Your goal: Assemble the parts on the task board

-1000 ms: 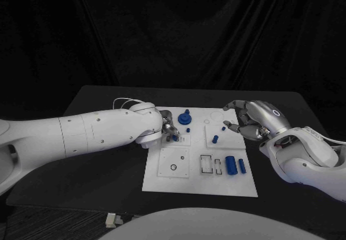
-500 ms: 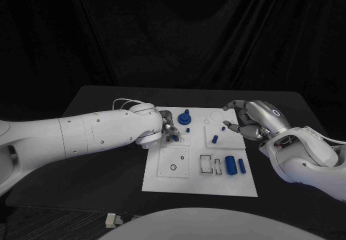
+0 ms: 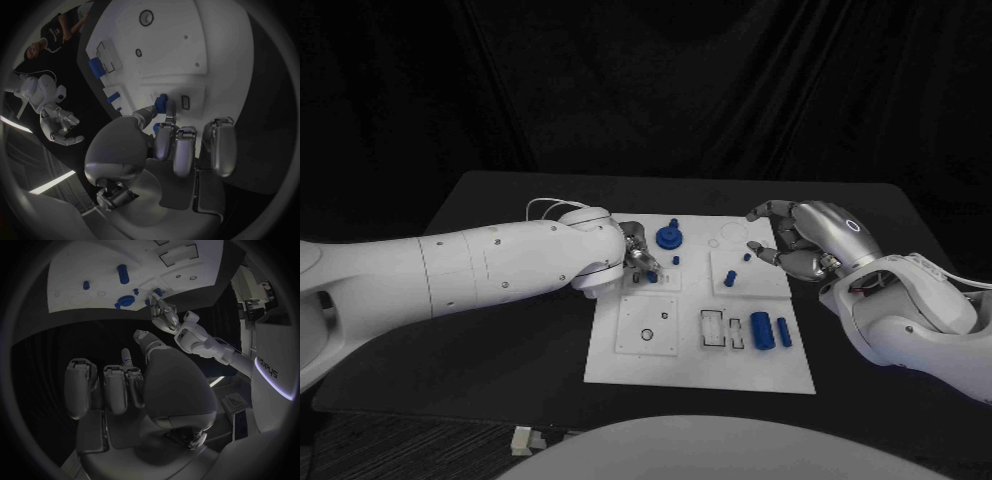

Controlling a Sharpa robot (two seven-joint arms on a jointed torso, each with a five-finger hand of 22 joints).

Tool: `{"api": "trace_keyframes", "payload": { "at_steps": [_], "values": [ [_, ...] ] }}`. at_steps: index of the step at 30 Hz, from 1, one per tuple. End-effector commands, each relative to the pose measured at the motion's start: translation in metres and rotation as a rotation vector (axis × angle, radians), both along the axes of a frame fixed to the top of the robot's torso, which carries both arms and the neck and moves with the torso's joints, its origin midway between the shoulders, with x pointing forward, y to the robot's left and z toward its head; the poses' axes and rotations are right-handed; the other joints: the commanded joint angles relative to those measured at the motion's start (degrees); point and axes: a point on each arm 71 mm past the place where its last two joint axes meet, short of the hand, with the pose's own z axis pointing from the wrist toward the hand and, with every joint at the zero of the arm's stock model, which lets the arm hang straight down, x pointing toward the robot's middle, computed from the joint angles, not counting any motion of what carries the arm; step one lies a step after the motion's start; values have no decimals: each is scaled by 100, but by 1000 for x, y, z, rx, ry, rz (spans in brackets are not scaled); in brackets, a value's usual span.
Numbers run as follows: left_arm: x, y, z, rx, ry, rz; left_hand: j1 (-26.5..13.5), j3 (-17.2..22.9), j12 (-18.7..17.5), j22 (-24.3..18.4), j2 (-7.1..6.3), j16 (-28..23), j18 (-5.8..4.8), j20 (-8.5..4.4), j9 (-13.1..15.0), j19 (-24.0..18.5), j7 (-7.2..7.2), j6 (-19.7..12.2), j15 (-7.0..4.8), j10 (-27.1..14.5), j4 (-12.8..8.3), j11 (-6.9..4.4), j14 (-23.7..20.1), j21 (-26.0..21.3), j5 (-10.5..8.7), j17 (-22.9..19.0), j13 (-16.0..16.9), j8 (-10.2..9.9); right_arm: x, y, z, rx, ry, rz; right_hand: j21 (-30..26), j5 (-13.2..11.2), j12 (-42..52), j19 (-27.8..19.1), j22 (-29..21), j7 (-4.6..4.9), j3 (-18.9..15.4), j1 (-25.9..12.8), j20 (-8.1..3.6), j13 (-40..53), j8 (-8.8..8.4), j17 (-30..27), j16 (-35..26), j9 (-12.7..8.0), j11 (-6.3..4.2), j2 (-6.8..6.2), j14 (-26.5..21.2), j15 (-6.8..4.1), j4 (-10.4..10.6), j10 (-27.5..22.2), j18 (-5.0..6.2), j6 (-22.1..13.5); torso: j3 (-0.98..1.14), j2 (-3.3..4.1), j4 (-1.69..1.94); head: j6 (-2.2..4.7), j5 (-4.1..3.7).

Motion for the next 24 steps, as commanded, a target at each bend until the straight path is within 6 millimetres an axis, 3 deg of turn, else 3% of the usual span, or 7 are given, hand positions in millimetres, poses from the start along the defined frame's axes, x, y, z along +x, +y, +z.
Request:
{"api": "trace_keyframes", "payload": {
  "at_steps": [1, 12, 16, 24],
  "values": [
    [-1, -2, -2, -7, 7, -14, -40, -5, -30, 1148, -11, -11, 98, 9, -4, -37, -75, 35, -32, -34, 32, 0, 578, -30, -27, 1466, 323, -6, -1, -1, 0, 8, -11, -3, -23, 29, -21, 123, 1168, 2, 29, 50, -40, 1266, 38, 787, -25, -6, -26, -2, 445, -47, 18, 433, 63, -3, 0, 0, -1, -1, 5],
    [-2, -1, -2, 4, 18, -18, -101, -301, -53, 1139, -39, -24, 104, 15, -36, -56, -65, 67, -24, -60, 370, 9, 566, -65, -288, 1447, 301, -75, -1, -1, 0, 8, -11, -4, -23, 29, -21, 123, 1168, 2, 29, 50, -40, 1266, 38, 787, -25, -6, -26, -2, 445, -47, 18, 433, 63, -3, 1, 0, 1, -1, 6],
    [-2, -1, -3, 6, 20, -18, -200, -540, -82, 1127, -39, -40, 113, 27, -61, -81, -46, 79, -9, -88, 634, 27, 549, -108, -579, 1422, 272, -128, -1, -1, 1, 8, -11, -4, -23, 29, -21, 123, 1168, 2, 29, 50, -40, 1266, 38, 787, -25, -6, -26, -2, 445, -47, 18, 433, 63, -3, 0, 1, 1, -1, 2],
    [-1, 0, -3, 4, 17, -14, -309, -822, -85, 1124, -39, -44, 115, 41, -81, -87, -27, 108, 4, -96, 940, 45, 546, -124, -696, 1417, 269, -176, -1, -1, 1, 9, -11, -4, -30, 40, -24, 122, 1165, 3, 28, 44, -39, 1263, 41, 785, -28, -16, -23, -3, 446, -44, 29, 432, 63, 2, 0, 0, 1, -1, 2]
  ]
}}
